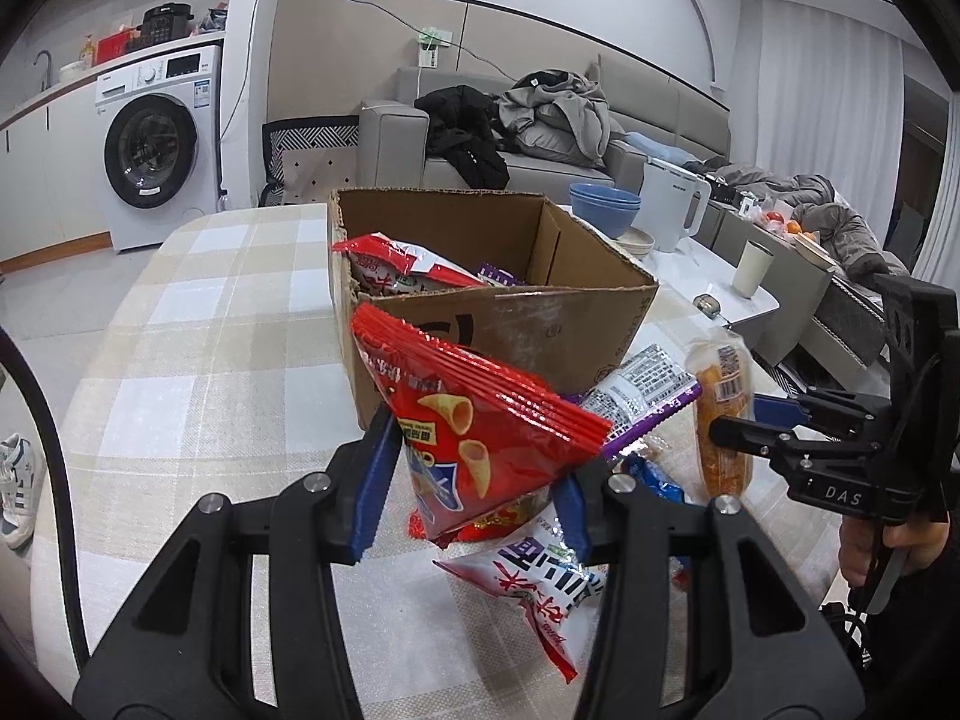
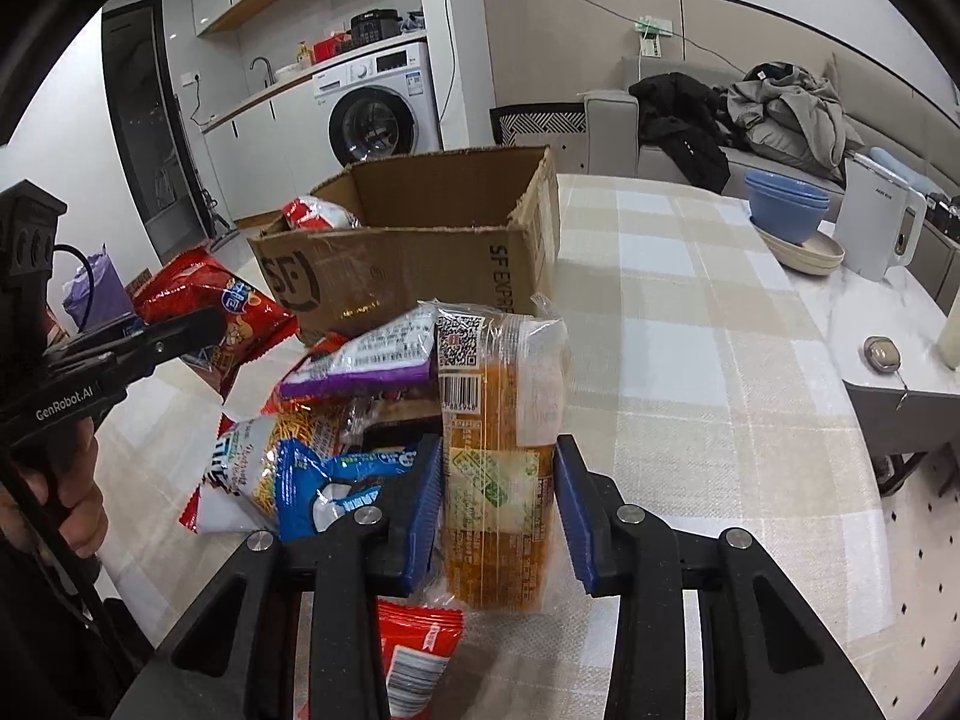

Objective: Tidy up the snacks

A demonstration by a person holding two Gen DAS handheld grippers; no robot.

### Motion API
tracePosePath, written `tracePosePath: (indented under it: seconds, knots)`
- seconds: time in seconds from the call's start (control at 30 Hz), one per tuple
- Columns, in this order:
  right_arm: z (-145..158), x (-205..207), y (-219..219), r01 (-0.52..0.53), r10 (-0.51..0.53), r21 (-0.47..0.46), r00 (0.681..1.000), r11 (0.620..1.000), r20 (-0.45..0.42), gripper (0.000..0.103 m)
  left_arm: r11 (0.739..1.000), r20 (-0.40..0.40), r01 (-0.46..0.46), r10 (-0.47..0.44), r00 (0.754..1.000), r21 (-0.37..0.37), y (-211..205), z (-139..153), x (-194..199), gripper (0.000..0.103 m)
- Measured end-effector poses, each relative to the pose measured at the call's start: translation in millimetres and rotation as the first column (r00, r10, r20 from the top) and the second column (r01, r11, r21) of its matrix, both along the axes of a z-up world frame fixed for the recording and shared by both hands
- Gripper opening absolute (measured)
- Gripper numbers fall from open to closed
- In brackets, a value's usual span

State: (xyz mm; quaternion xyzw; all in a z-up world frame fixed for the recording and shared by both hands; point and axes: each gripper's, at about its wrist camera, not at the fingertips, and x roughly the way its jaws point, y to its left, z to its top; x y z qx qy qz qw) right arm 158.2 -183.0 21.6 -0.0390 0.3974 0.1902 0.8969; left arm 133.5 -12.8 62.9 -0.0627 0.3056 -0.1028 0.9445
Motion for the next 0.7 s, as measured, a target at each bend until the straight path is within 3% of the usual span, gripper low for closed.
tracePosePath:
  seconds: [0.7]
  knots:
    - [46,-19,-1,-0.006,-0.005,0.079,0.99,0.997,0.141,0.037,1.0,0.068,-0.007,0.006,0.998,0.02,-5,29,-28,0.044]
